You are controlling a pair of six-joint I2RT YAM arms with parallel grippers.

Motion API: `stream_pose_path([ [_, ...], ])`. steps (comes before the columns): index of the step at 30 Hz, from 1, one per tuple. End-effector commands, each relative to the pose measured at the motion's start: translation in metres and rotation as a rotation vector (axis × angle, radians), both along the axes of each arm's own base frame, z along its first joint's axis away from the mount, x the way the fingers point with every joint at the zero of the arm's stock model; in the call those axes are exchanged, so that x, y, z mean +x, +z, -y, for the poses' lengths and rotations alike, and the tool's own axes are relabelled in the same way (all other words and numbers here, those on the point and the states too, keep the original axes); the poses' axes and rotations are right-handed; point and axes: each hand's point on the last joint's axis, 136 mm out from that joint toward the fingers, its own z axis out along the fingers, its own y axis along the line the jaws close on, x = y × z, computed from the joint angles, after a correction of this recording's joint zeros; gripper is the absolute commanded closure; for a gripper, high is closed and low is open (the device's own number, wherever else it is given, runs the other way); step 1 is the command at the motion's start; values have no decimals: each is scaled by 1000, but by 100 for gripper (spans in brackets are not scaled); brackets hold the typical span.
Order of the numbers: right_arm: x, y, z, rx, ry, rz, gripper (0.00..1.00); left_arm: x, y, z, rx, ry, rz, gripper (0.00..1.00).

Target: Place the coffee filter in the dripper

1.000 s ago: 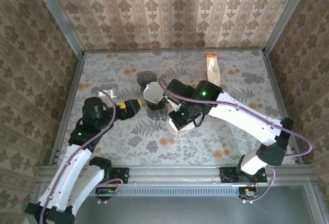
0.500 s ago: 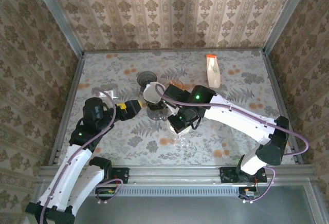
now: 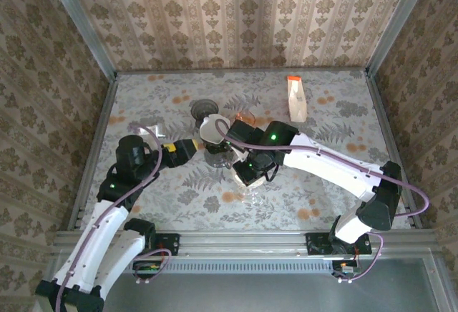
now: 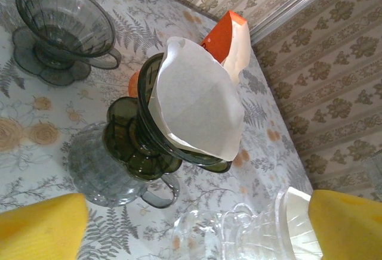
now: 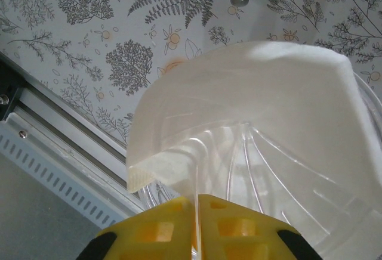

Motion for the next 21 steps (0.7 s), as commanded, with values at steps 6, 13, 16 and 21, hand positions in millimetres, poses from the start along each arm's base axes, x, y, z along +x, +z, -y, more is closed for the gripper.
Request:
stream_pose_path([
  [6,-1,9,3,42,-17,45,82,-13,4,37,39,-189,-30,38],
  [13,-1,8,3,66,-21,57,82,-41,1,89,129,-413,-25,29],
  [16,-1,7,2,73,-22,59,82,-45,-7,96,139,-443,-47,29],
  [21,-1,7,1,85,-21,62,82,-51,-16,104,150,-479,-72,27],
])
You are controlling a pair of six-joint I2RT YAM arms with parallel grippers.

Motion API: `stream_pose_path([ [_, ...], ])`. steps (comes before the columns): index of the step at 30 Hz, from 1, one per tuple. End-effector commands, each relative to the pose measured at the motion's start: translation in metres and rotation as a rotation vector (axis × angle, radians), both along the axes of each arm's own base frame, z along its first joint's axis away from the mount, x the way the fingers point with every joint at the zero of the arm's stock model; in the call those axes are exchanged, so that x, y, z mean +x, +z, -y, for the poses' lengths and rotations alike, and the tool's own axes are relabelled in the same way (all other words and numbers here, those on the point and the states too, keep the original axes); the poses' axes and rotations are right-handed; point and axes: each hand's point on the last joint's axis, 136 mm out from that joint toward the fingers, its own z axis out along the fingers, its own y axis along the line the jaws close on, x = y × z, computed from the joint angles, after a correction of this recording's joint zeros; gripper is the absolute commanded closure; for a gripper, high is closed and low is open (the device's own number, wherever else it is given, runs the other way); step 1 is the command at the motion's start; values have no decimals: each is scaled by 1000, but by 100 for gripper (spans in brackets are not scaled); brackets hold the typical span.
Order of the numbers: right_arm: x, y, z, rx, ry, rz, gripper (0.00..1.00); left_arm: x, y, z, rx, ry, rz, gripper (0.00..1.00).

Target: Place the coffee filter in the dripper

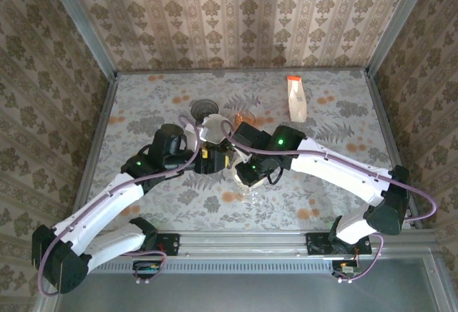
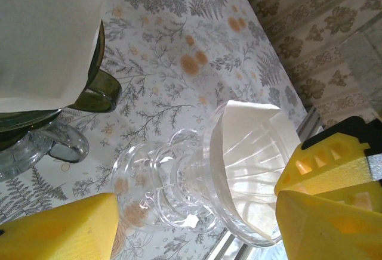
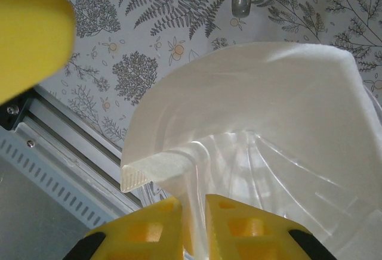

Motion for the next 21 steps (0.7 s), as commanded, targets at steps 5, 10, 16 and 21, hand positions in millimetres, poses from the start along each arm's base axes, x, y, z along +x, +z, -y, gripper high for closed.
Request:
stream_pose_path([
  [5,1,8,-1,33,-5,32,82,-11,-8,9,22,-62,-6,26],
  [10,1,7,-1,35,-8,33,83,-12,-14,12,34,-74,-18,26],
  [16,1,6,0,37,-14,34,82,-13,-21,15,45,-85,-37,27],
  [21,2,6,2,42,-25,40,81,-15,-26,14,56,-87,-53,30],
])
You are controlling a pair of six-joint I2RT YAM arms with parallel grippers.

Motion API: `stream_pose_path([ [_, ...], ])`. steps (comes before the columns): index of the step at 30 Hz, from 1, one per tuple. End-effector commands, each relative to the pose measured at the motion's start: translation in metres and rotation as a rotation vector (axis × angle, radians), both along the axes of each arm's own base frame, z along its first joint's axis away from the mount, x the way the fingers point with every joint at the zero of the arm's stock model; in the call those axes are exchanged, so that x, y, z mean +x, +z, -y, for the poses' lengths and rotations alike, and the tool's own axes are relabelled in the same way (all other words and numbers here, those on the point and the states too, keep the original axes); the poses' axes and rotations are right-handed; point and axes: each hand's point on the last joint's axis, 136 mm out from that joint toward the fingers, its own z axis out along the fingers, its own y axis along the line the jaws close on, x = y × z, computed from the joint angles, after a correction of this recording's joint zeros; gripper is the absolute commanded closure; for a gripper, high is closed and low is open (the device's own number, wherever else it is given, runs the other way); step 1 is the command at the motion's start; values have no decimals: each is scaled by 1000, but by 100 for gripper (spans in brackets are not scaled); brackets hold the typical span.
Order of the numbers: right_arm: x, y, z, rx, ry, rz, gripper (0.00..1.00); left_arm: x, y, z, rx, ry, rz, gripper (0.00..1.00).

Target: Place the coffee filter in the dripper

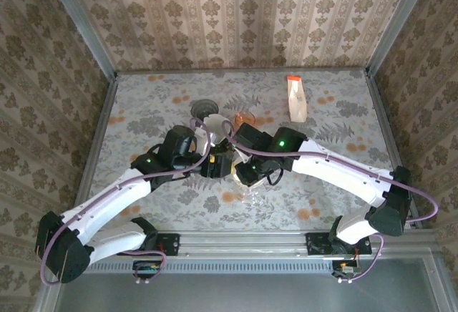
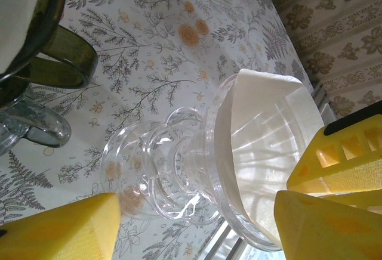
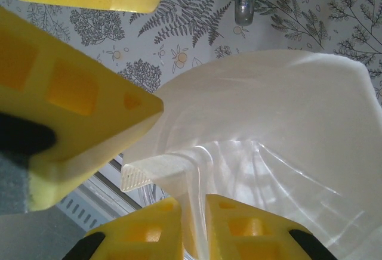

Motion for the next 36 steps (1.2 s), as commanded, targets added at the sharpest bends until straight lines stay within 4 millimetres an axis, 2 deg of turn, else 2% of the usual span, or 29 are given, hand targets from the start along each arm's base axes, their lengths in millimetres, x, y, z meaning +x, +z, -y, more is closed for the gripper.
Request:
stream_pose_path([
  [1,1,7,5,19,-24,27,81,-7,-7,1,12,-33,-10,30],
  [14,4,15,9,52,-52,56,72,-10,-11,3,36,-53,-29,35],
  [17,7,22,13,65,-65,83,63,-10,-12,3,42,-51,-32,35],
  [19,9,34,22,81,-86,118,55,-9,-12,3,42,-49,-31,35],
  [21,14,36,33,73,-119,136,48,-9,-10,3,38,-49,-28,35],
  [26,26,25,56,45,-206,125,41,-9,-6,4,33,-51,-22,34],
  [36,28,-3,55,-5,-197,91,37,-9,-8,4,42,-53,-25,33],
])
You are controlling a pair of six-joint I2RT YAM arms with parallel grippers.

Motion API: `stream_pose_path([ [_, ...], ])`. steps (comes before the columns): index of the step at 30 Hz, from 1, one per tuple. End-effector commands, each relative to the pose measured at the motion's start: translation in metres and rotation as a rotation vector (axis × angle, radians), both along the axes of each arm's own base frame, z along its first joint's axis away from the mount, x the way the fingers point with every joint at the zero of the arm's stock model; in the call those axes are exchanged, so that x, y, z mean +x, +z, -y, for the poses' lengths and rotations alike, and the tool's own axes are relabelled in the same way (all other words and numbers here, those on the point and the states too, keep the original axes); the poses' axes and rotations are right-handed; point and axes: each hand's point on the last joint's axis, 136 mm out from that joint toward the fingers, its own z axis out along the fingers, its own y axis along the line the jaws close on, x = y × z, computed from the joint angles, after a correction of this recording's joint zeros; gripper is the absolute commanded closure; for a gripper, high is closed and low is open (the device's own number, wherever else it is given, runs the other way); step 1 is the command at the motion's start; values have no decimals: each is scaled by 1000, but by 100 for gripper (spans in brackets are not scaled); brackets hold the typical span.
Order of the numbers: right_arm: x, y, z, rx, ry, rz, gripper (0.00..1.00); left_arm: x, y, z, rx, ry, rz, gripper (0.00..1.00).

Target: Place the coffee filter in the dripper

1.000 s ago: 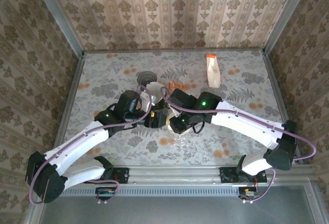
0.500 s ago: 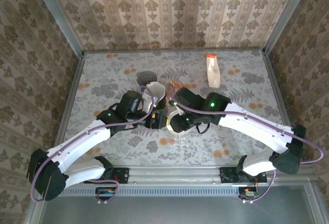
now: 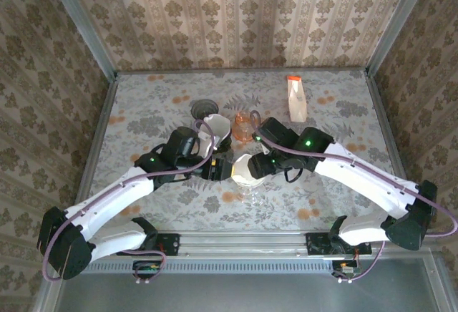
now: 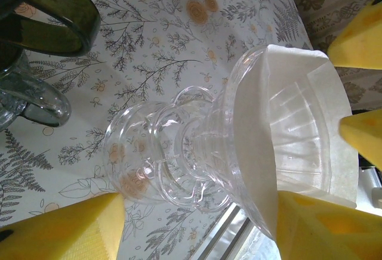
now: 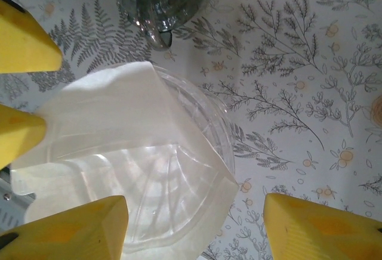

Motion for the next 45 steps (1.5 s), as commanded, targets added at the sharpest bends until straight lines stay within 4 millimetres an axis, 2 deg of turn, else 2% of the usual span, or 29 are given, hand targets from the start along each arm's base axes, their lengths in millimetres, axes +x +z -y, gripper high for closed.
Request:
stream_pose_path([
  [1,4,-6,2,-19,-6,11,37,-2,8,4,-7,-31,22,33],
  [9,8,6,3,-16,13,64,42,-2,7,4,-3,-32,19,33],
  [15,9,0,8,-50,1,62,41,-2,7,3,-3,-31,21,32],
  [22,-6,-7,-3,-28,72,26,32,-2,9,4,-7,-31,20,31],
  [30,-15,-16,-3,-28,83,4,32,-2,19,6,-32,-31,28,21],
  [36,-15,-20,-6,-34,90,5,32,-7,27,7,-41,-51,34,18],
  [45,-11,-16,-6,-31,76,26,31,-25,10,4,38,-111,-8,23],
])
